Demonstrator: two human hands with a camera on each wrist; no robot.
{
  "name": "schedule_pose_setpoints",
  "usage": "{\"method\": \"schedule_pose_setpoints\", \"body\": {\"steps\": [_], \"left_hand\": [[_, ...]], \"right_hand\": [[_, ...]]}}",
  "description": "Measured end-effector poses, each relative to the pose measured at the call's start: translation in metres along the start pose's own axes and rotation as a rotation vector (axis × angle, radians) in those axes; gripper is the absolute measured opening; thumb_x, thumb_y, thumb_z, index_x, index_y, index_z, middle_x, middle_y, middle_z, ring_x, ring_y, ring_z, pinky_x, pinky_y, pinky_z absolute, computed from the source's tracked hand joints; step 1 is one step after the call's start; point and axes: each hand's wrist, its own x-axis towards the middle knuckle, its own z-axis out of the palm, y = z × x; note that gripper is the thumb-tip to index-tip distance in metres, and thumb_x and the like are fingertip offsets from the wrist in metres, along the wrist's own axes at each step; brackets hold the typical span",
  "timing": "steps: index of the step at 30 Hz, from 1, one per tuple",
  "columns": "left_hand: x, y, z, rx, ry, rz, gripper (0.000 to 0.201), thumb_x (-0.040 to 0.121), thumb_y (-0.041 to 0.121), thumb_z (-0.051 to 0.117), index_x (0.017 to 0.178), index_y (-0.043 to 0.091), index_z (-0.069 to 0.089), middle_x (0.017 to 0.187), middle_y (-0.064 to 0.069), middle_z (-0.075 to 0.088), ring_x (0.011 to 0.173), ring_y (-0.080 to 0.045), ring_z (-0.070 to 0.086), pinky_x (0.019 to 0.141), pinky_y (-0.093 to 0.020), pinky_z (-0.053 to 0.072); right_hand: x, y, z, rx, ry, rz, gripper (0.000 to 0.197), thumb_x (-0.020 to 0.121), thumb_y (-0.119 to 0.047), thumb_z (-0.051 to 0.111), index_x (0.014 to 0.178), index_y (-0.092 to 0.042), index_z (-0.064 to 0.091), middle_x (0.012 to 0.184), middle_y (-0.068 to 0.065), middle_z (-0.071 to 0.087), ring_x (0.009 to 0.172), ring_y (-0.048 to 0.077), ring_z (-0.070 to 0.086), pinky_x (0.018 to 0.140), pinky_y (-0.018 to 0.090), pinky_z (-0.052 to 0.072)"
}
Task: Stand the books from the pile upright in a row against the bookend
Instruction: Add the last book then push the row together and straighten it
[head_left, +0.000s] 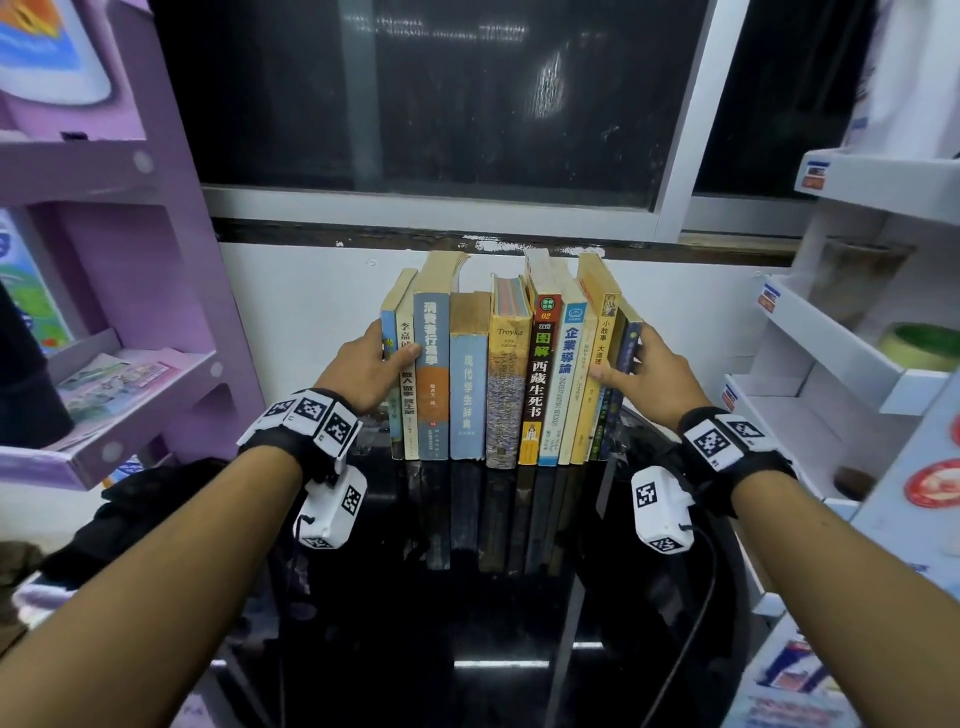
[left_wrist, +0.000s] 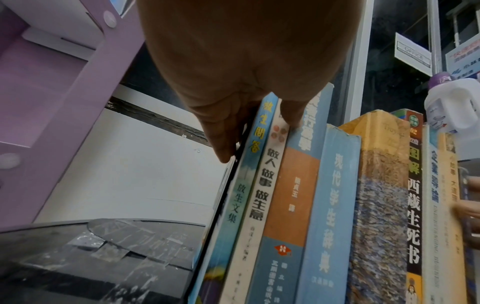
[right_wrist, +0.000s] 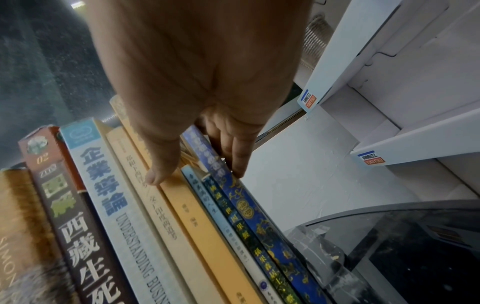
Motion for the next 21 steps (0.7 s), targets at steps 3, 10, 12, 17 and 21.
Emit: {"method": "schedule_pose_setpoints", "body": {"steps": [3,10,12,17,21], "left_hand": [[-0.003,-0.002,-0.008,-0.056,-0.031,0.029,0.049,0.098,0.044,0.044,0.141,0.021,0.04,0.134,-0.005,0.056,0.116,-0.026,0.055,0.09,-0.032,0.04],[-0.008,-0.002,-0.032,-0.052,-0.029,0.078,0.053,0.098,0.04,0.044,0.147,0.022,0.033,0.147,-0.003,0.045,0.133,-0.024,0.043,0.105,-0.037,0.033],[-0.007,0.001,-0.042,-0.038,0.001,0.095,0.057,0.098,0.041,0.045,0.149,0.022,0.029,0.15,-0.002,0.04,0.136,-0.022,0.039,0.108,-0.036,0.03],[0.0,0.011,-0.059,-0.097,0.047,0.193,0.054,0.097,0.044,0.045,0.148,0.032,0.032,0.153,0.005,0.035,0.14,-0.015,0.031,0.114,-0.035,0.023],[0.009,0.015,-0.062,-0.18,0.042,0.278,0.049,0.096,0.045,0.049,0.143,0.038,0.039,0.151,0.01,0.037,0.139,-0.009,0.031,0.115,-0.034,0.023]], "right_hand": [[-0.008,-0.005,-0.004,-0.006,0.032,-0.002,0.053,0.089,-0.028,0.068,0.135,-0.017,0.043,0.126,0.006,0.062,0.109,0.022,0.06,0.087,0.028,0.042],[-0.023,-0.026,0.006,-0.25,0.428,-0.336,0.048,0.095,-0.026,0.056,0.141,-0.012,0.045,0.149,0.004,0.042,0.137,0.02,0.037,0.111,0.029,0.024],[-0.024,-0.033,0.014,-0.328,0.403,-0.482,0.048,0.096,-0.024,0.054,0.142,-0.012,0.045,0.15,0.005,0.042,0.139,0.02,0.034,0.115,0.032,0.022],[-0.028,-0.051,0.05,-0.687,0.186,-0.803,0.054,0.097,-0.033,0.046,0.147,-0.017,0.037,0.156,0.005,0.03,0.147,0.021,0.019,0.12,0.039,0.005],[-0.025,-0.058,0.085,-0.989,-0.003,-1.094,0.061,0.097,-0.043,0.036,0.151,-0.016,0.026,0.159,0.008,0.014,0.149,0.027,0.008,0.12,0.049,0.002]]}}
